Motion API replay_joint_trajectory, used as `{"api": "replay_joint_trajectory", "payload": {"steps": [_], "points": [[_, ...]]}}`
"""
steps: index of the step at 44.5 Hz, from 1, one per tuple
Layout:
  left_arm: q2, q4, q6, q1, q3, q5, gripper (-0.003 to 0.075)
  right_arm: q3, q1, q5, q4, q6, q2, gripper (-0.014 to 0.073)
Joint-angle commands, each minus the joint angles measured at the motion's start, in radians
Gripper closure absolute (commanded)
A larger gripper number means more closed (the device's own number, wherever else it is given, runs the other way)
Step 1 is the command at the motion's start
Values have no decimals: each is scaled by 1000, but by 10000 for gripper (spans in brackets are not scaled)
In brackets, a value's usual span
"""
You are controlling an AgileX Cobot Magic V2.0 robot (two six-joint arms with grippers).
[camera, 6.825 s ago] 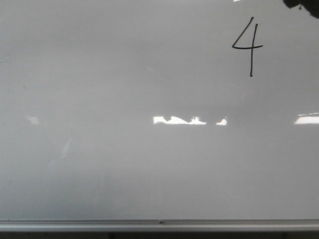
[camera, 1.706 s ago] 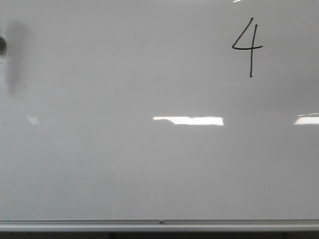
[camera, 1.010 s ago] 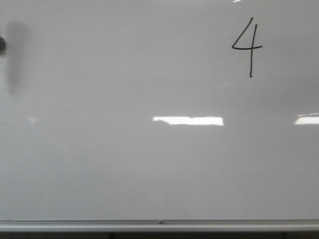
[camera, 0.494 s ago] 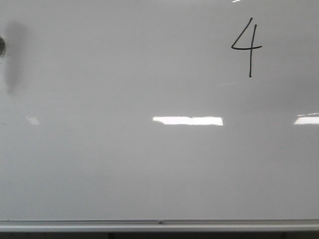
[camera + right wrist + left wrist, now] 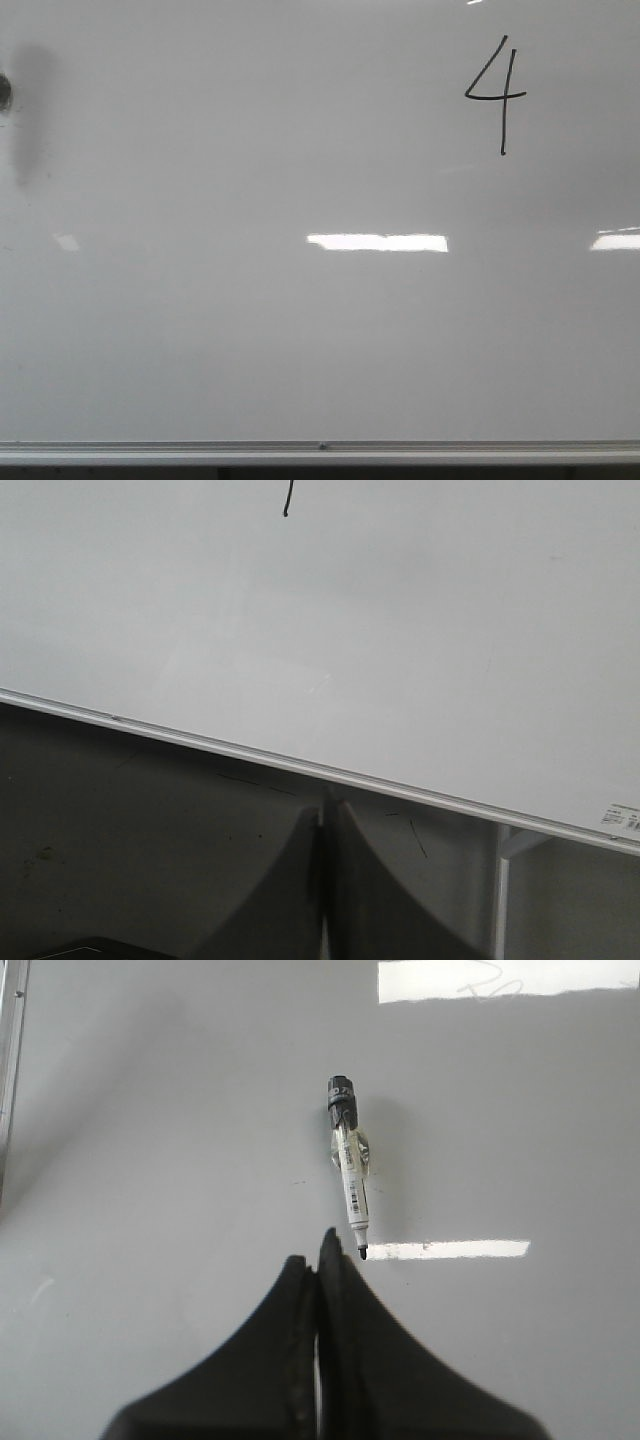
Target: Write number 4 on whiteboard
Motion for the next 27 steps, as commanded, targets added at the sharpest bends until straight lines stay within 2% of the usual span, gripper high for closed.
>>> {"api": "replay_joint_trajectory", "payload": {"steps": [1, 27], "points": [[-14, -10, 0, -4, 5, -85, 741, -24, -6, -63, -7, -1, 6, 662], [-14, -10, 0, -4, 5, -85, 741, -10, -4, -79, -6, -1, -11, 662]]}}
